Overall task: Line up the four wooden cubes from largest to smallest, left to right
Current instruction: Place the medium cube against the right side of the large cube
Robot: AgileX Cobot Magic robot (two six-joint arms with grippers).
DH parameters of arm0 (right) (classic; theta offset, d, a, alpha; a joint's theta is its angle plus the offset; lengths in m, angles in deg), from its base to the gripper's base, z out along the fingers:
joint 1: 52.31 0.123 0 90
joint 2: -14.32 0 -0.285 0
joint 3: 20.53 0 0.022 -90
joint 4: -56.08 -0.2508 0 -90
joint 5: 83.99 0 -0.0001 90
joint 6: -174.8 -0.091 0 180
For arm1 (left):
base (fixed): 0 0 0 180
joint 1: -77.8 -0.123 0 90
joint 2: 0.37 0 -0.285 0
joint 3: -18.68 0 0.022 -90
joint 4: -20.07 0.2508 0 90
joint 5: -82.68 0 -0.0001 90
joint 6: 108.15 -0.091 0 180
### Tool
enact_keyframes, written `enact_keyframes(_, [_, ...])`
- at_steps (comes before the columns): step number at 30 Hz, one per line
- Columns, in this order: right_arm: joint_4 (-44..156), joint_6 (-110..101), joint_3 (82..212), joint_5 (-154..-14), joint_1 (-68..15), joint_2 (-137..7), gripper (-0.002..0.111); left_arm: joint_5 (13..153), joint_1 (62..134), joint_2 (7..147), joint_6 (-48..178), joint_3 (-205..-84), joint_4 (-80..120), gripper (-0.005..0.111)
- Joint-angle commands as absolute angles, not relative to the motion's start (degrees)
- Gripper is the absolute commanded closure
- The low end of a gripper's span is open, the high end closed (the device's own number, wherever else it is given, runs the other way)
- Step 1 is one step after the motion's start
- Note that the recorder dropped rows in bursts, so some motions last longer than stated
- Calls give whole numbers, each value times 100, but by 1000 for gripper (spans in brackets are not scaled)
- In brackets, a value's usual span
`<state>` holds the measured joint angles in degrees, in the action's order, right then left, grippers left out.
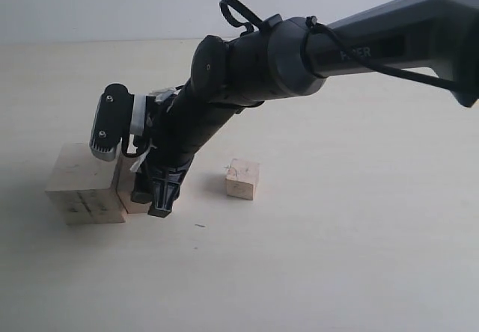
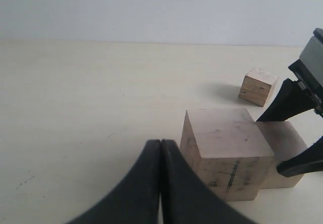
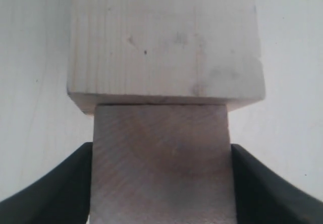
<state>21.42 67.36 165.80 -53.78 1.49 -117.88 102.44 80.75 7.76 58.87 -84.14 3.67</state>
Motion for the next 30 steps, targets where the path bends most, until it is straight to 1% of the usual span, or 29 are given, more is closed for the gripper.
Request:
enact_keyframes(1, [2536,7025,16546,-5360,135,-11950,108,10203,8123,742,5878,-8410,344,107])
enact_keyframes(17, [2485,6661,16546,-5379,135,-11950,108,10203,8123,742,5878,-8410,344,107])
enact_keyframes(19, [2485,6661,16546,-5379,135,-11950,106,10203,8123,742,5878,-8410,344,107])
enact_keyframes(22, [2468,6661,16546,-5389,170,-11950,98,10203,8123,742,5878,-8410,344,107])
enact_keyframes(24, [2392,6677,16546,-5425,202,-11950,90,10203,8123,742,5878,-8410,344,107])
enact_keyframes(26, [2368,6677,16546,-5437,202,-11950,80,10203,8123,742,5878,-8410,344,107])
enact_keyframes(30, [2353,6677,16546,-5437,202,-11950,56,10203,8123,742,5878,-8410,344,107])
